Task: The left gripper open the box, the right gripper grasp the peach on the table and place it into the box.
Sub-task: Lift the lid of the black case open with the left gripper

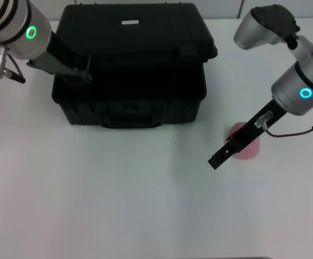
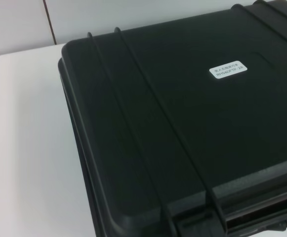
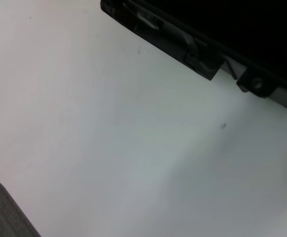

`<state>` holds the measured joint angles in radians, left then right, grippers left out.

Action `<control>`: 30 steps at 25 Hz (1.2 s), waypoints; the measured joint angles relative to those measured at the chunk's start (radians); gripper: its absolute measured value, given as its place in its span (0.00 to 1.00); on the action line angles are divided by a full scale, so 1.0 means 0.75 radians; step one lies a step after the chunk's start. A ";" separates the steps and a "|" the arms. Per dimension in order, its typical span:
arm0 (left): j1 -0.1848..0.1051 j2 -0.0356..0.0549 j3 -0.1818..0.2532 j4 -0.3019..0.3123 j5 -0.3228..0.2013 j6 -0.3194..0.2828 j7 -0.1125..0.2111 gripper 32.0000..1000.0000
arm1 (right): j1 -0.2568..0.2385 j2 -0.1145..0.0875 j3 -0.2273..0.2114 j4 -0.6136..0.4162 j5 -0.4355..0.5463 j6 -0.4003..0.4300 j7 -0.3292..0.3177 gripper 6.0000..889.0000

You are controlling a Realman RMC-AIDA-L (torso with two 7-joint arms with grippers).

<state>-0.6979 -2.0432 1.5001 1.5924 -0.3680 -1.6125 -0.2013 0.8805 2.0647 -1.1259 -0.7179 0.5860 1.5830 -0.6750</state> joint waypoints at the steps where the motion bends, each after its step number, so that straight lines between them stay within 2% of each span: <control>1: -0.001 0.000 0.000 0.002 0.003 -0.002 0.000 0.36 | 0.000 0.000 0.000 0.000 0.000 0.000 0.000 0.90; 11: -0.018 -0.002 -0.032 0.009 0.028 -0.042 0.010 0.36 | 0.000 0.000 0.000 0.000 0.000 0.000 0.000 0.90; 25: -0.045 0.000 -0.035 0.010 0.029 -0.065 0.010 0.36 | 0.000 0.000 0.000 0.000 0.000 0.000 0.000 0.90; 30: -0.058 0.000 -0.071 0.010 0.031 -0.082 0.029 0.36 | 0.000 0.000 0.000 0.000 0.000 0.000 0.000 0.90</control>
<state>-0.7416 -2.0436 1.4467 1.6000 -0.3448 -1.6741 -0.1794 0.8804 2.0647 -1.1259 -0.7178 0.5860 1.5830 -0.6750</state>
